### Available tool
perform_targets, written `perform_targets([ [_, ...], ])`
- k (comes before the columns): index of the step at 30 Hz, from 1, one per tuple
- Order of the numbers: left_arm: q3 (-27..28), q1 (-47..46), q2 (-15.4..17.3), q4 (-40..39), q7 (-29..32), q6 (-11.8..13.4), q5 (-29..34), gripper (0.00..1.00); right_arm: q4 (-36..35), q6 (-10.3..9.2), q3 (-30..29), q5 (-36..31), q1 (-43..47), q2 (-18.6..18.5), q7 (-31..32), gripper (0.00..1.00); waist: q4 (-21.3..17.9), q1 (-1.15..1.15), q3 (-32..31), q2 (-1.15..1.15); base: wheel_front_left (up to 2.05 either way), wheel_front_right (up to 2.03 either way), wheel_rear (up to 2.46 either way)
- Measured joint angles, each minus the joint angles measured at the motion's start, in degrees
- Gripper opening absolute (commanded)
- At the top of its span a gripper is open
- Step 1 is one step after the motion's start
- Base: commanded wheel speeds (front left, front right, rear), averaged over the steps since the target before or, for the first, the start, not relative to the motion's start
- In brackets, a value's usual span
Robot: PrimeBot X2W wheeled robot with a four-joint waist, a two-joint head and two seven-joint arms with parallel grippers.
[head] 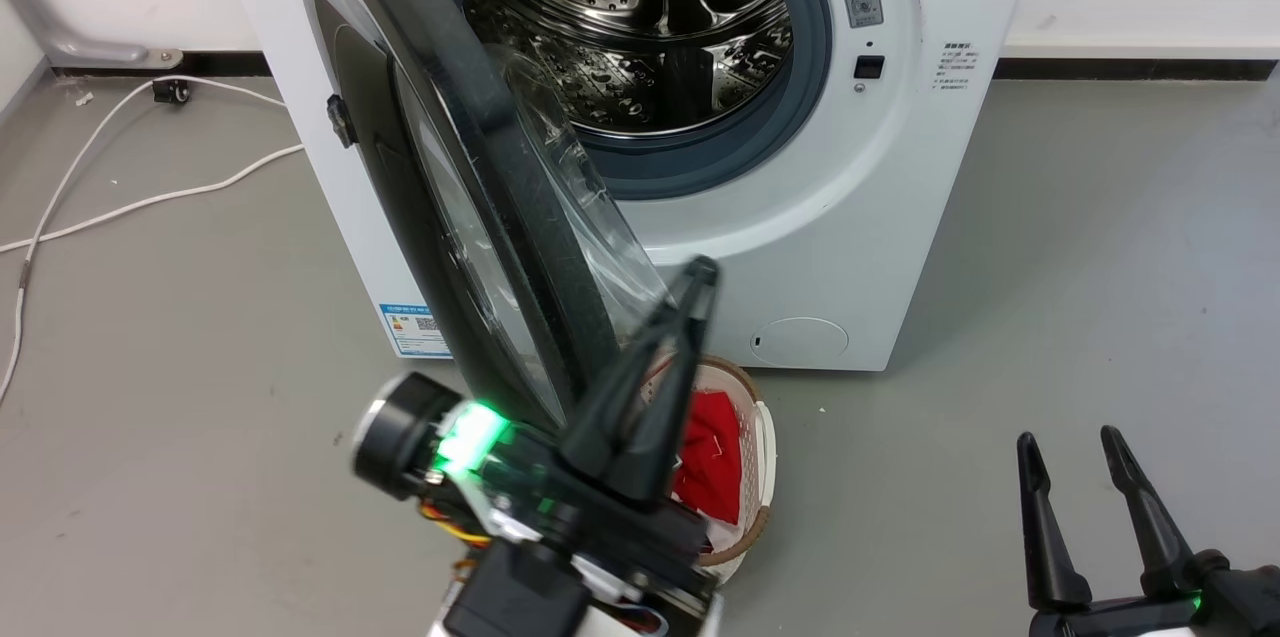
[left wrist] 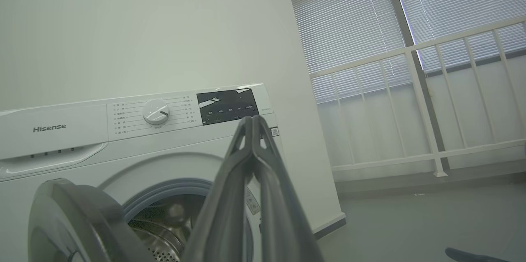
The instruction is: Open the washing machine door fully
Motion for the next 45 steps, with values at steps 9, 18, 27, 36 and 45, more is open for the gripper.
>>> perform_targets([
  [9, -6.82, -0.41, -0.09, 4.00, 0.00, -0.34, -1.44, 0.00, 0.07, 0.00, 0.73, -0.01, -0.24, 0.00, 0.00, 1.00, -0.17, 0.00, 0.11, 0.00, 0.00, 0.00, 0.00],
  [18, -12.66, 1.04, 0.02, 9.36, 0.00, -2.23, -1.91, 0.00, 0.09, 0.00, 0.86, -0.09, -0.34, 0.00, 0.00, 1.00, 0.01, 0.00, 0.78, 0.00, 0.00, 0.00, 0.00],
  [27, -15.10, 2.84, 0.64, 13.89, 0.00, -3.14, -2.72, 0.00, 0.02, 0.00, 0.48, -0.08, -1.31, 0.00, 0.00, 1.00, 0.40, 0.00, 2.70, 0.00, 0.00, 0.00, 0.00],
  [36, -12.50, 3.54, 1.49, 18.25, 0.01, -1.55, -4.23, 0.00, 0.19, 0.00, 0.64, -0.09, -2.59, 0.01, 0.00, 1.00, 0.64, 0.00, 4.95, 0.00, 0.00, 0.00, 0.00],
  [45, -6.97, 4.16, 1.66, 22.84, 0.01, -0.04, -6.34, 0.00, 0.54, 0.00, 0.31, -0.25, -3.17, 0.01, 0.00, 1.00, 1.16, 0.00, 6.21, 0.00, 0.00, 0.00, 0.00],
])
